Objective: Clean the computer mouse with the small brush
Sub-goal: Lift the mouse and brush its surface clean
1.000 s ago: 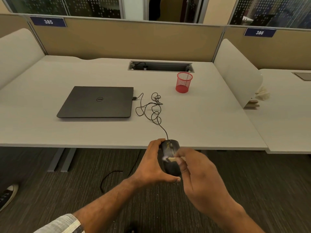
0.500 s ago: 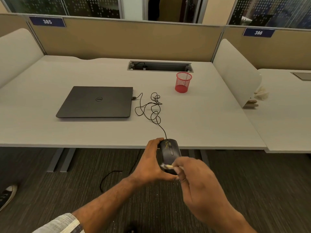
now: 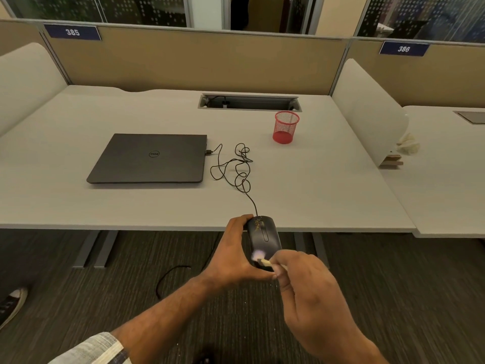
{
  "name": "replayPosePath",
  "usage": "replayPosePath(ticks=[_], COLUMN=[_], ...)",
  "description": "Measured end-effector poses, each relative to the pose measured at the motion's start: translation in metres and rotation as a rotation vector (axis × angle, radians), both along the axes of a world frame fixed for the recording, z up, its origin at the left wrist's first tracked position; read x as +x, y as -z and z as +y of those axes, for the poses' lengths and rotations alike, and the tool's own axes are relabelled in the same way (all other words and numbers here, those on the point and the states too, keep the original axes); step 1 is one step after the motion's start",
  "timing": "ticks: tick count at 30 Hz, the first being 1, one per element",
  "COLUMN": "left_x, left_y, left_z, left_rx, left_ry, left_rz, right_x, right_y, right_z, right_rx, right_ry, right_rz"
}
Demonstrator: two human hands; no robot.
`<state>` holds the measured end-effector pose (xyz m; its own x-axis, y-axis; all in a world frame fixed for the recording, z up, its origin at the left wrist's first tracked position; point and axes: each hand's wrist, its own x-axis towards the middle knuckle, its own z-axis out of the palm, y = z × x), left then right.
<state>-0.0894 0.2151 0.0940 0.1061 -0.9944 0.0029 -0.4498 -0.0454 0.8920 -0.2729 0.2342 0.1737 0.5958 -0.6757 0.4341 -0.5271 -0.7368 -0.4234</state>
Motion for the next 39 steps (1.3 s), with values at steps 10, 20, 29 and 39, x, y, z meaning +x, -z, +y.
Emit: replayPosePath(ticks=[10,20,29,39], left_x=[0.003,0.002,0.004,0.002], left_y=[0.004,-0.001,-0.005,-0.011], left_z=[-0.002,-0.002,0.0,0.0], left_rx=[0.008,-0.006,0.006,0.012], left_ry=[-0.006,-0.017,-0.008,-0.009], left_rz=[-0.013,-0.01,-0.014,0.007], right_x=[-0.013,-0.001,-0.02,-0.022], right_y=[-0.009,-0.003,-0.005,-0.017], right_z=[-0.016,-0.001,-0.022,-0.023], right_rx=[-0.03,0.141,0.194,0.285], right_ry=[0.18,0.088,0.165,0.137], right_rz=[-0.112,-0.145,-0.087,-0.258])
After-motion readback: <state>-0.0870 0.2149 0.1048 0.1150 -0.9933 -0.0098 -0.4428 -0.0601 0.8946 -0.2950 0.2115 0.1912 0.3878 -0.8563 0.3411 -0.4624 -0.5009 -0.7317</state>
